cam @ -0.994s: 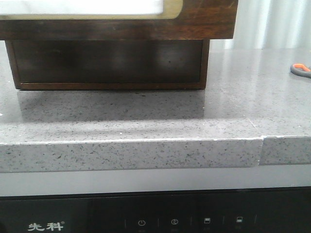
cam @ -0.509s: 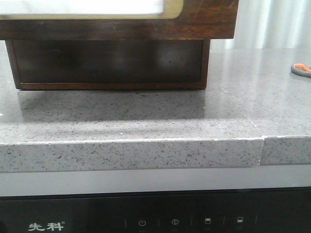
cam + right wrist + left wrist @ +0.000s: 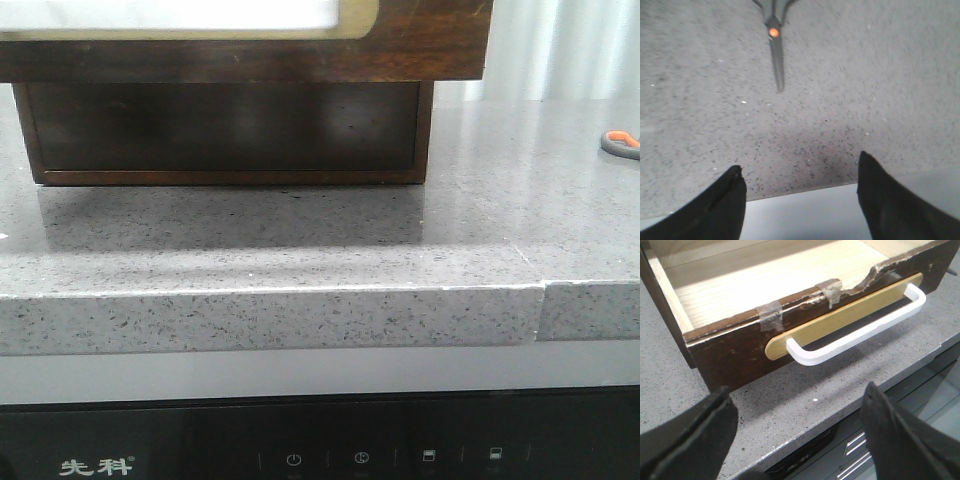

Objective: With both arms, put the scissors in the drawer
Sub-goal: 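Pull the drawer open toward the robot with the left gripper, then grasp the grey-and-orange scissors by the blades with the right gripper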

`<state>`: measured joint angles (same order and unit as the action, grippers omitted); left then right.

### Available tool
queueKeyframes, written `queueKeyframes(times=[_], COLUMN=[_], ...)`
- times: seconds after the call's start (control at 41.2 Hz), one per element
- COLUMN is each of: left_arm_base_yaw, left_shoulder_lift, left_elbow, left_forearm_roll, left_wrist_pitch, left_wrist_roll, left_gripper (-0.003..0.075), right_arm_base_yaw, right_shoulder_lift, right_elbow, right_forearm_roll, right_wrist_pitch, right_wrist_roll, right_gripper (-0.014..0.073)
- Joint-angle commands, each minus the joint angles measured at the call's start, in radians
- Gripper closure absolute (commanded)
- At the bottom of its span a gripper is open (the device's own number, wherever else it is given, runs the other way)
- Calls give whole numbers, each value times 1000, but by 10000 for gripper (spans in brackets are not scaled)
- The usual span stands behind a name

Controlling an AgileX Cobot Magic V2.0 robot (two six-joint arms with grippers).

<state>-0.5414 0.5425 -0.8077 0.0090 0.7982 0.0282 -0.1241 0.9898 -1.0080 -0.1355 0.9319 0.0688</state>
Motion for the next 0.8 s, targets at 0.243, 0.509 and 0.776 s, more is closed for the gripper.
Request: queueKeyframes(times=[0.243, 0.509, 0.776], left_arm_base_yaw=[-9, -9, -9], left_shoulder_lift=[5, 5, 5], left_elbow=[-30, -30, -30], left_forearm_roll=[1, 1, 1], left_wrist_pitch=[-85, -85, -85], left_wrist_roll=[-11, -11, -11], left_gripper=[219, 219, 219], right_arm_base_yaw=[-93, -92, -92], right_shoulder_lift=[335, 576, 751], right_elbow=[-264, -455, -599], right_forearm_roll=[278, 275, 275], right_wrist_pitch=[62, 111, 122], right_wrist_roll=[-323, -324, -322], right_gripper=[92, 92, 104])
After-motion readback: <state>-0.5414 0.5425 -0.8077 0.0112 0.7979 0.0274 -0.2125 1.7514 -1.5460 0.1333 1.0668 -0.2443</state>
